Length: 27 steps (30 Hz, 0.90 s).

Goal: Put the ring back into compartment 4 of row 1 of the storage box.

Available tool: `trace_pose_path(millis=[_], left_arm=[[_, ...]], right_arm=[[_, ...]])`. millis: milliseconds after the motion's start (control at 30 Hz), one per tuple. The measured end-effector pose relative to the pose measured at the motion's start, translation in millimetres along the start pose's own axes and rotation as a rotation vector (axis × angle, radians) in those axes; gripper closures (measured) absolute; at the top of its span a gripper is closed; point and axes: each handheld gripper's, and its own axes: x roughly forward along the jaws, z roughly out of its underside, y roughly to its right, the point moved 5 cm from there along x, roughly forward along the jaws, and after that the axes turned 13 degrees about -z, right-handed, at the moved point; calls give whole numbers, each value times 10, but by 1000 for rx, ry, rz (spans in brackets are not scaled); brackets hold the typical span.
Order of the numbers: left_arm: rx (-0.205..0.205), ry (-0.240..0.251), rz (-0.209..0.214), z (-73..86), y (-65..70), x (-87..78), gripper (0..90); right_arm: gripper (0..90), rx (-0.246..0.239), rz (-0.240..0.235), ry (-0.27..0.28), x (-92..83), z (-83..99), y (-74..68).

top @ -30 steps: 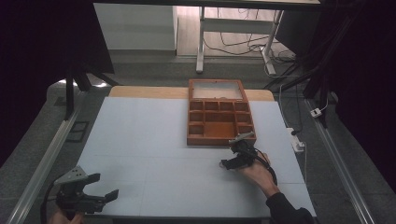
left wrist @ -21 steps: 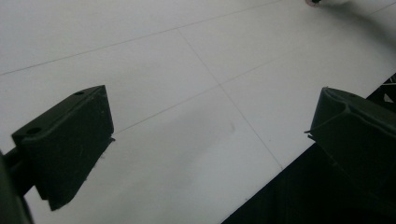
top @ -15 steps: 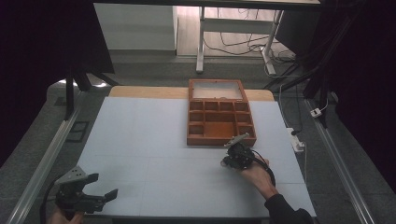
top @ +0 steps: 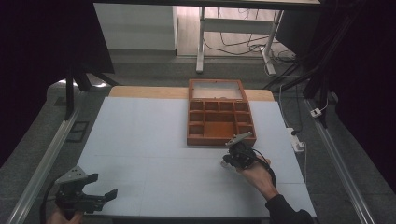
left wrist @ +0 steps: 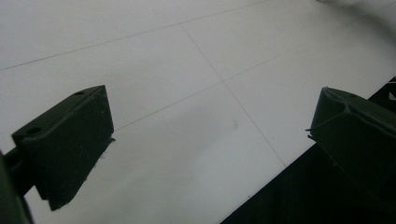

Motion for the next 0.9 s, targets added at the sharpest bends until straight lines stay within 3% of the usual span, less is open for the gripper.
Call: trace_pose_path(millis=[467,900], left_arm=[[2,-6,-2,2,2,3,0],[-2,-9,-7,1,0,5,0]], right_arm=[[888,-5,-16,83,-179,-114,-66],[888,-11,4,174,-411,-244,-27]])
